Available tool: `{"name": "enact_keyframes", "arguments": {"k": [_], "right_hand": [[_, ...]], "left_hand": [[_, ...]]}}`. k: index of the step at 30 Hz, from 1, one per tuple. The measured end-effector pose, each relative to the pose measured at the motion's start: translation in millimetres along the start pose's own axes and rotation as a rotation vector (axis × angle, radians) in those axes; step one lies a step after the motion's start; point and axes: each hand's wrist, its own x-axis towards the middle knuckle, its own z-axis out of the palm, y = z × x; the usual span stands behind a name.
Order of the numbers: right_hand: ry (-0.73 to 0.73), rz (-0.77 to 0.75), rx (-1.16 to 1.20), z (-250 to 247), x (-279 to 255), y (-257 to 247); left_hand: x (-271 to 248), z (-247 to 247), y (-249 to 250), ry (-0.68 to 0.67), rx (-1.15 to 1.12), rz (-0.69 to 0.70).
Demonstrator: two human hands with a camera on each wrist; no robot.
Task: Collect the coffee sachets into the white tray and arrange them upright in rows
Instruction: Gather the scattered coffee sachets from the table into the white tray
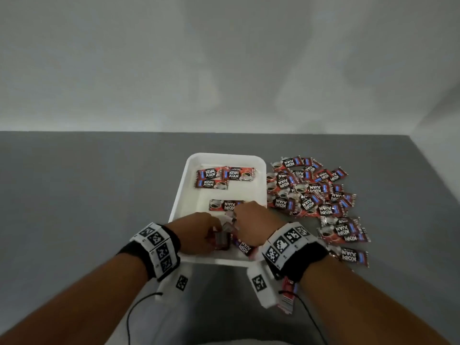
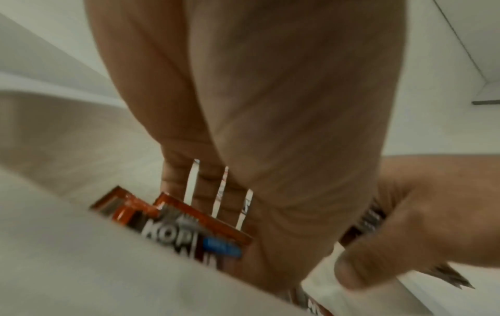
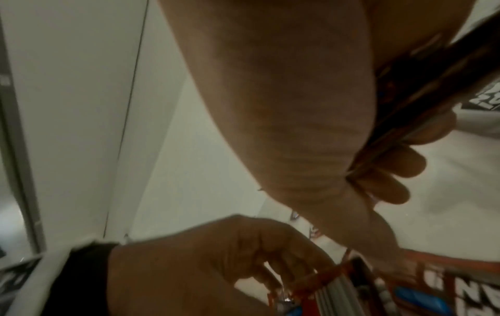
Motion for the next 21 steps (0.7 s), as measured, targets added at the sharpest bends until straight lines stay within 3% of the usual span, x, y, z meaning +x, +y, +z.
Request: {"name": "enact_keyframes", "arguments": {"k": [6,15,21], "right_hand": [[-0.091,-0.009,-0.183,18.5,0.9,-14.8],[-0.086,-0.099,-0.003,22.1,3.2,-20.5],[-0.047,-0.115,-0.124,42.4,-6.3,-11.0]], "left_hand": [[-4.6,-3.2,-10.9,0.003,0.019,0.006],[-11.5,7.3,-33.3,0.114,-0.208,0.017],[-4.6,19.4,-27.3,-0.025,0.037,0.127]]}}
